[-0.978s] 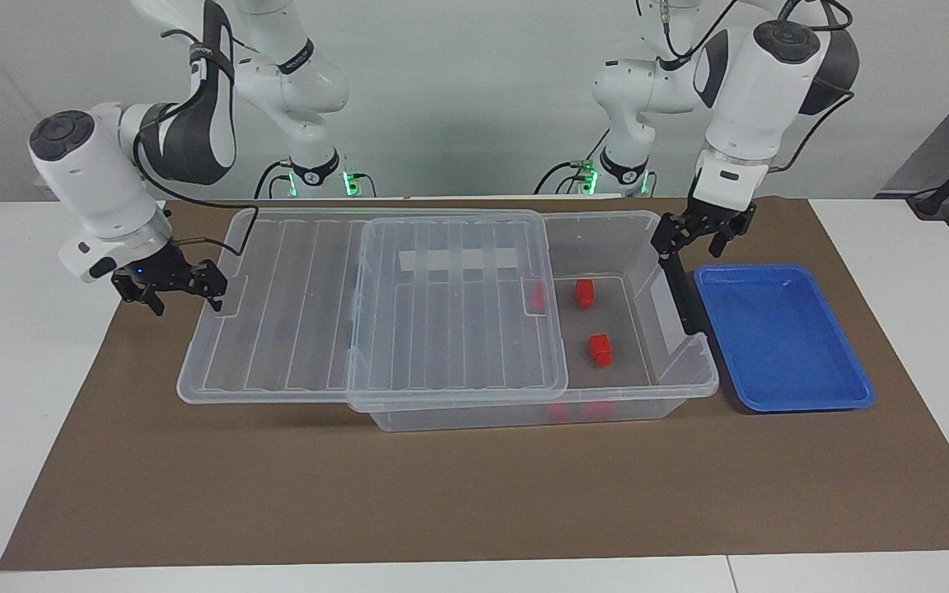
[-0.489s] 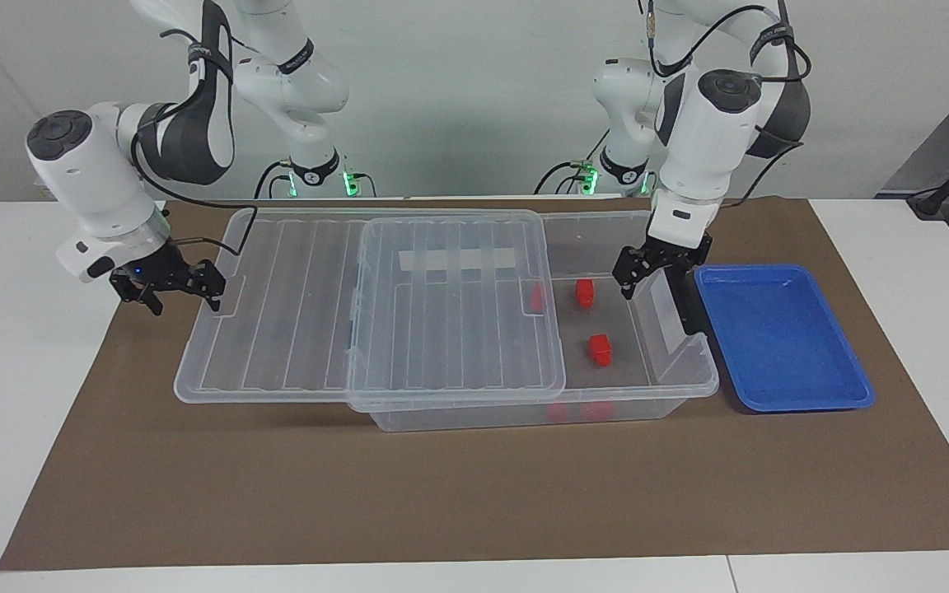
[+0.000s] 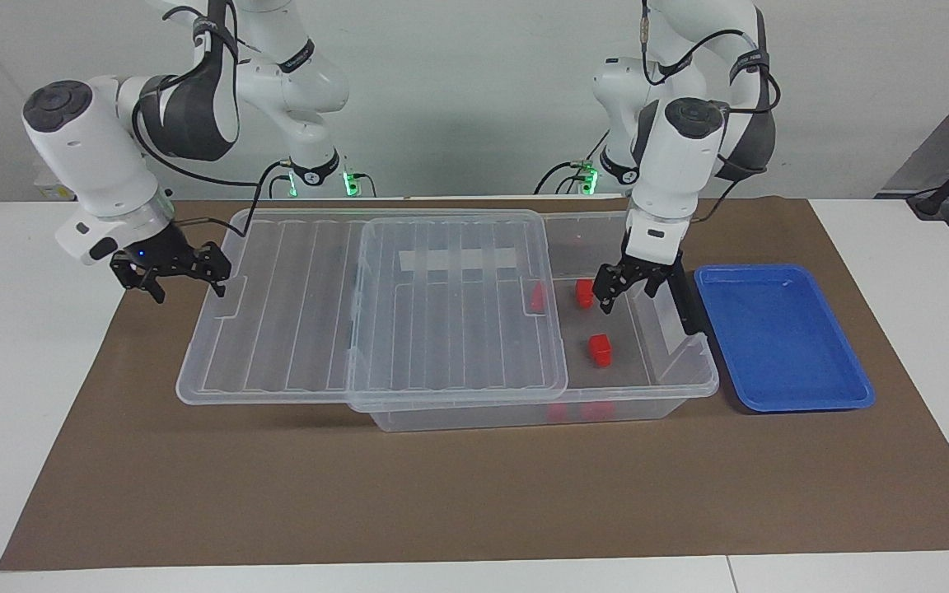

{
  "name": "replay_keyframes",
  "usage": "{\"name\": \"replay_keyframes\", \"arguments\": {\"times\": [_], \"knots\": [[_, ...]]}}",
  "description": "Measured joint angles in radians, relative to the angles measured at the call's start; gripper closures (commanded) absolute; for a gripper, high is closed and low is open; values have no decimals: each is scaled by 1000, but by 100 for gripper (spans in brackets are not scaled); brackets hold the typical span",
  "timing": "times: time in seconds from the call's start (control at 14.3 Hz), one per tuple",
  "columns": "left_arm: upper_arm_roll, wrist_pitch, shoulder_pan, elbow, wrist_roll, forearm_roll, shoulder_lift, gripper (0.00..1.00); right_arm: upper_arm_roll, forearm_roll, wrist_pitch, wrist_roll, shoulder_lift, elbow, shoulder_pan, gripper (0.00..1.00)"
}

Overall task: Place red block in blue tray from box
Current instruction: 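Reach the left gripper into the open box toward a red block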

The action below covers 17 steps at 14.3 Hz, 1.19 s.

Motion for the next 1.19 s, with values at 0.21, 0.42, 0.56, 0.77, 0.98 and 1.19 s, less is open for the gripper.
{"name": "replay_keyframes", "arguments": {"times": [0.21,0.42,0.56,0.77,0.98,1.19], "knots": [[0,56,-1,-35,-10,0,14,0,10,0,-89,90,-15,74,30,0],[0,80,-3,-47,-9,19,37,0,15,0,-174,242,-18,144,95,0],[1,97,-23,-49,-9,36,63,0,18,-1,-204,311,-19,176,121,0],[-1,142,-65,-51,-9,41,129,0,16,-1,-283,342,-19,221,120,0],[2,149,-71,-56,20,46,157,0,14,0,-325,343,-29,248,112,0],[12,149,-62,-58,117,47,157,0,10,0,-326,343,-34,248,105,0]]}}
